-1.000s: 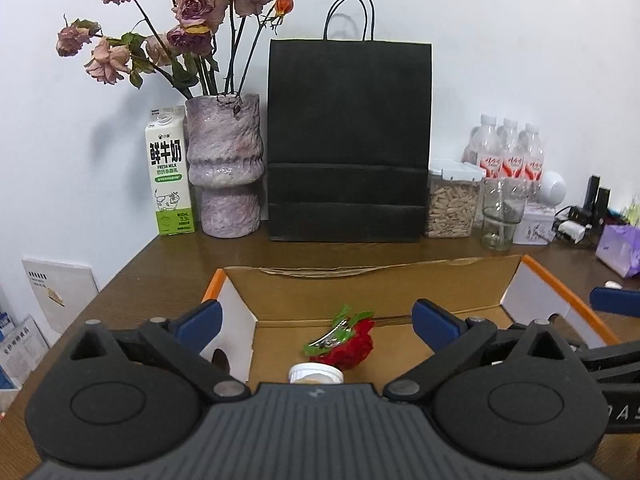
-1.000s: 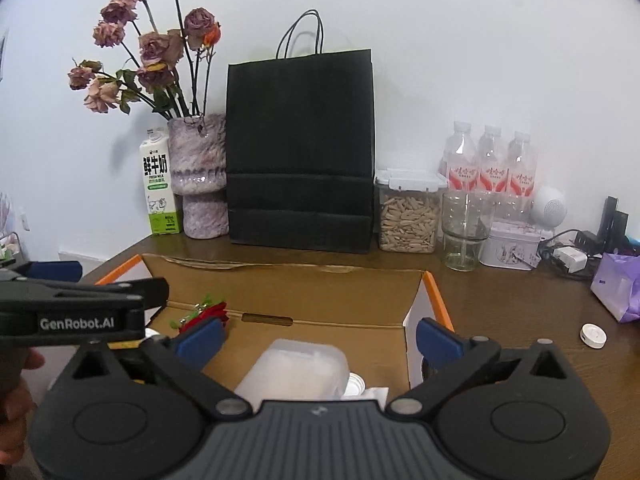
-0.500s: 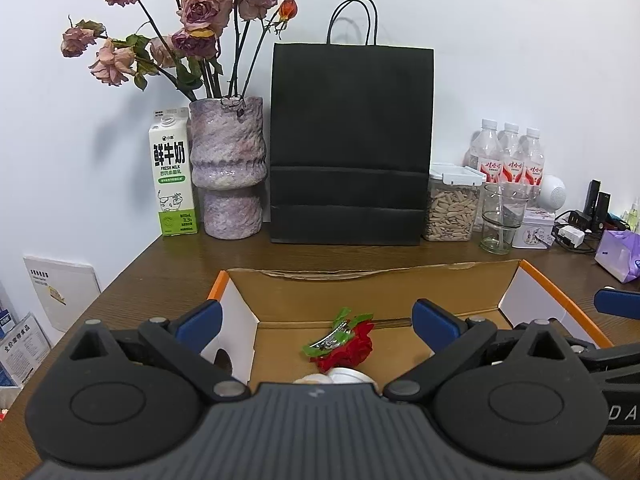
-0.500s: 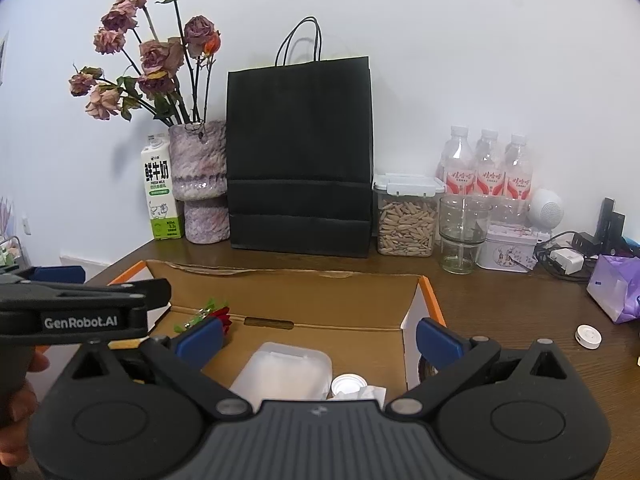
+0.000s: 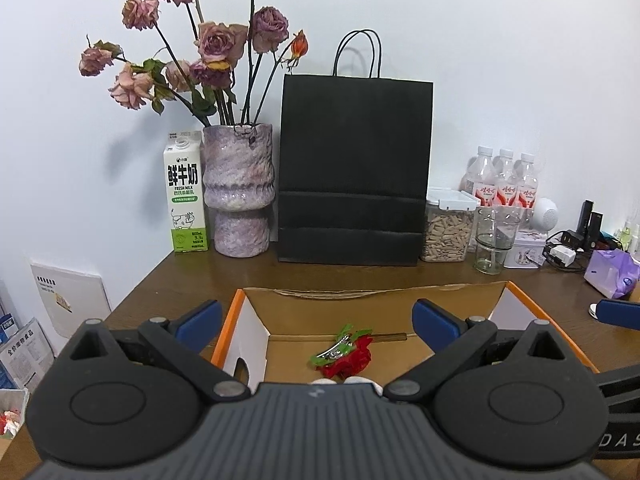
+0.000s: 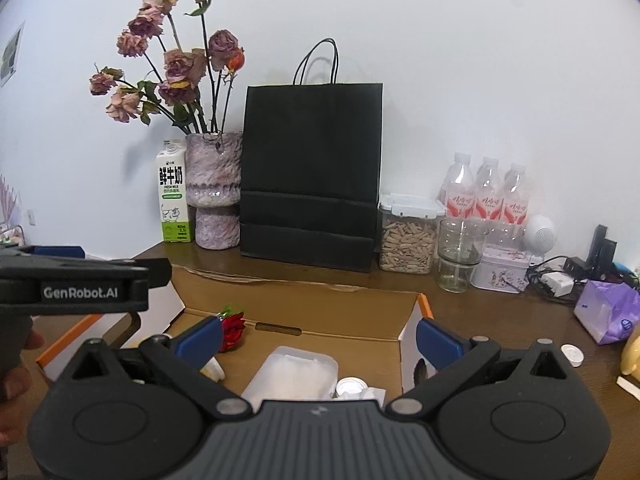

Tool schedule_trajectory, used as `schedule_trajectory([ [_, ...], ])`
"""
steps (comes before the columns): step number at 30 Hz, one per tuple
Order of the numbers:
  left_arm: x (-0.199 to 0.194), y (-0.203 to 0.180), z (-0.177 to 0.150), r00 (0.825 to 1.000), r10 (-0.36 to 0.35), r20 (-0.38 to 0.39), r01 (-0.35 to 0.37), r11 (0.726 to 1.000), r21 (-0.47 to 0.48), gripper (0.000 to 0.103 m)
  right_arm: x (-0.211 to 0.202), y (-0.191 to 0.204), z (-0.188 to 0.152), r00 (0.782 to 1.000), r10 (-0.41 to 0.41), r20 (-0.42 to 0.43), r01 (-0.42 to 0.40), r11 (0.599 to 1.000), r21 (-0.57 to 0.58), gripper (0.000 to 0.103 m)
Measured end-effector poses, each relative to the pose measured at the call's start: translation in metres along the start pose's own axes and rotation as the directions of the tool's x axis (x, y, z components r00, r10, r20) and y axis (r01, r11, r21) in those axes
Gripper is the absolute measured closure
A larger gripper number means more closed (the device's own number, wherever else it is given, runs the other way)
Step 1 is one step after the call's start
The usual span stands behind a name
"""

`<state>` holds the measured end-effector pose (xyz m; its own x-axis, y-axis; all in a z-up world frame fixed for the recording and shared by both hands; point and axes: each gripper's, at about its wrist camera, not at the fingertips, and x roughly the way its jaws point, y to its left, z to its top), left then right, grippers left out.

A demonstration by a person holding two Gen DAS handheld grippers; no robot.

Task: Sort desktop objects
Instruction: 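Withdraw both grippers from the box back toward the table items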

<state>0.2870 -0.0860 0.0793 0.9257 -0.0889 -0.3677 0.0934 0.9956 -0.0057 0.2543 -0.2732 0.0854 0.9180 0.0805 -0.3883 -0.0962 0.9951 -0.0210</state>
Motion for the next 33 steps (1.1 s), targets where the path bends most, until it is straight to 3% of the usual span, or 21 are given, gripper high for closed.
schedule_trajectory([
  [11,-0.047,0.0,-0.004,1.0,-0.014,0.022,0.014,1.0,0.015,0.0,-0.047,0.004,-0.007,1.0,0.0,0.012,0.0,1.0,-0.01,0.0],
  [33,-0.104,0.02,-0.057,1.0,-0.007,-0.022,0.007,1.0,-0.003,0.0,-0.109,0.012,-0.052,1.0,0.01,-0.016,-0.01,1.0,-0.009,0.0],
])
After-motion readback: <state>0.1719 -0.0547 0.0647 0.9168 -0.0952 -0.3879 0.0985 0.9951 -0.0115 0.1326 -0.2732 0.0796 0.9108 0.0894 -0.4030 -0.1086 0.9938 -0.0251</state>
